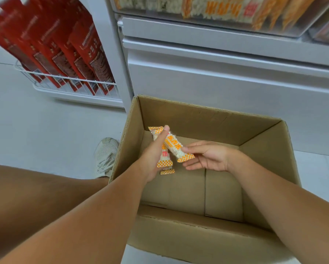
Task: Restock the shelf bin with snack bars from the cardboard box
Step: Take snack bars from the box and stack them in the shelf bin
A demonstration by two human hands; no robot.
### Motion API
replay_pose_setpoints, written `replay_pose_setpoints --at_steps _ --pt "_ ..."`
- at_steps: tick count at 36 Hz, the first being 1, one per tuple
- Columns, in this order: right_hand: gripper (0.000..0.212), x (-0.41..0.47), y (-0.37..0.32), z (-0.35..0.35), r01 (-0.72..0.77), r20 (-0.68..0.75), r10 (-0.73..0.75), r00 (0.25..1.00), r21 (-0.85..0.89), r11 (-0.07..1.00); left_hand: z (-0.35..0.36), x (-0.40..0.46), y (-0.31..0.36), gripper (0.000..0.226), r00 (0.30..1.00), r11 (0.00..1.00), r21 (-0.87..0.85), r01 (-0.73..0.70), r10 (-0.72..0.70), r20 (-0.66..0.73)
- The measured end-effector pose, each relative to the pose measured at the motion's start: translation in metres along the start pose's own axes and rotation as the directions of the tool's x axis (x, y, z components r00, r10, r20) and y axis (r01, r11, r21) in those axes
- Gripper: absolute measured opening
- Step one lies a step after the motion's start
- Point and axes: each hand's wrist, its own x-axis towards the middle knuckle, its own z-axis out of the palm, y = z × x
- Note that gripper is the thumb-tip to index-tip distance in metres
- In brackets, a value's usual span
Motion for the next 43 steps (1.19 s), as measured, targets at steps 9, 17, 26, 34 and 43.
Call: replay_pose_setpoints --at_steps 9,17,26,34,43 --pt "0.027 0.035 0.014 0.024 0.026 -0.370 -0.181 0.911 -0.387 0.922 0.001 0.001 -0.013 0.027 0.886 0.980 0.090 -0.177 0.198 -0.419" --pt "0.073 0.078 0.063 0.036 -0.177 -0.259 -0.209 0.943 -0.922 0.344 -0.014 -0.001 -0.015 0.037 0.845 0.930 0.346 -0.123 0.280 -0.455" --pt "0.047 0.079 0.066 0.032 -0.317 -0.391 -0.425 0.816 -0.919 0.235 -0.017 0.006 -0.013 0.070 0.889 0.913 0.402 0.071 0.125 -0.440" --pt "0.039 0.028 0.035 -0.005 -0.005 -0.531 -0.265 0.805 -0.453 0.892 -0.012 -0.013 0.009 0.049 0.954 0.983 0.152 0.104 -0.056 -0.294" --pt "0.046 -0.131 -0.124 0.032 0.365 0.050 -0.662 0.748 -0.863 0.348 0.039 -0.081 0.106 0.033 0.993 0.920 0.387 -0.061 0.015 0.119"
